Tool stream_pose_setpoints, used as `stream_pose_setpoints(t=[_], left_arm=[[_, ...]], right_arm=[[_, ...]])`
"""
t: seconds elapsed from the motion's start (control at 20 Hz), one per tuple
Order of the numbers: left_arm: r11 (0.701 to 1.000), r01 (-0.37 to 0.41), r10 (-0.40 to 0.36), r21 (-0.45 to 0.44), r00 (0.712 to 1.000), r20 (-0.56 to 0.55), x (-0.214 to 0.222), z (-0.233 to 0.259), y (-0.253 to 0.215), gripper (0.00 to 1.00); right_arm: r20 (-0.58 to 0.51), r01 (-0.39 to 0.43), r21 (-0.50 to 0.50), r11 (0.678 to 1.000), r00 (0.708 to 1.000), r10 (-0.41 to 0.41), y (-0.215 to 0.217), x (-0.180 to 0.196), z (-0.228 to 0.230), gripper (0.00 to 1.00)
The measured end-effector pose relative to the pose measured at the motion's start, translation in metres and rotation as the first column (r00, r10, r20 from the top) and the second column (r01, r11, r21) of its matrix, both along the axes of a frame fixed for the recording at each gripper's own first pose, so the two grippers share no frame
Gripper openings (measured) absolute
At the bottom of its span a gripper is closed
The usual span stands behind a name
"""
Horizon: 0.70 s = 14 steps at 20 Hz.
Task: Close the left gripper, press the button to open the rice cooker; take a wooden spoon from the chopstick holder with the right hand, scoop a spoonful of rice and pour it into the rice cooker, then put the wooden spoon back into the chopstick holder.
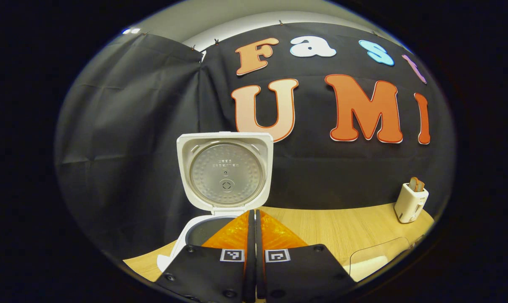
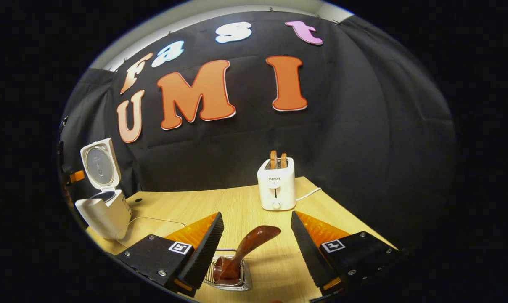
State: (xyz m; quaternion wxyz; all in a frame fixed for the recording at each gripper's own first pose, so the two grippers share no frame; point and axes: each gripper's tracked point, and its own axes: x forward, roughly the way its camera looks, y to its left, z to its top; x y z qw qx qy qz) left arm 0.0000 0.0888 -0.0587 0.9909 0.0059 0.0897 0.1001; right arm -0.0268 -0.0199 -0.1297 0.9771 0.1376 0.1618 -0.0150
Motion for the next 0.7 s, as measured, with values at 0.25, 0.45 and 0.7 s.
stream_pose_setpoints(t=[0.25,0.45,0.7], left_arm=[[1.0,0.008,-0.007,-0.018,1.0,0.006,-0.007,-0.006,0.0,0.15],[1.0,0.017,-0.017,-0.011,1.0,0.019,-0.012,-0.006,-0.005,0.24],[1.0,0.017,-0.017,-0.009,1.0,0.017,-0.022,-0.011,-0.009,0.24]], right_arm=[[-0.067,-0.02,0.138,0.99,0.997,0.03,0.019,-0.005,-0.022,0.92],[-0.096,0.002,0.195,0.981,0.995,0.017,0.024,-0.01,-0.037,0.76],[-0.113,0.033,0.253,0.967,0.994,-0.004,0.032,-0.016,-0.048,0.54]])
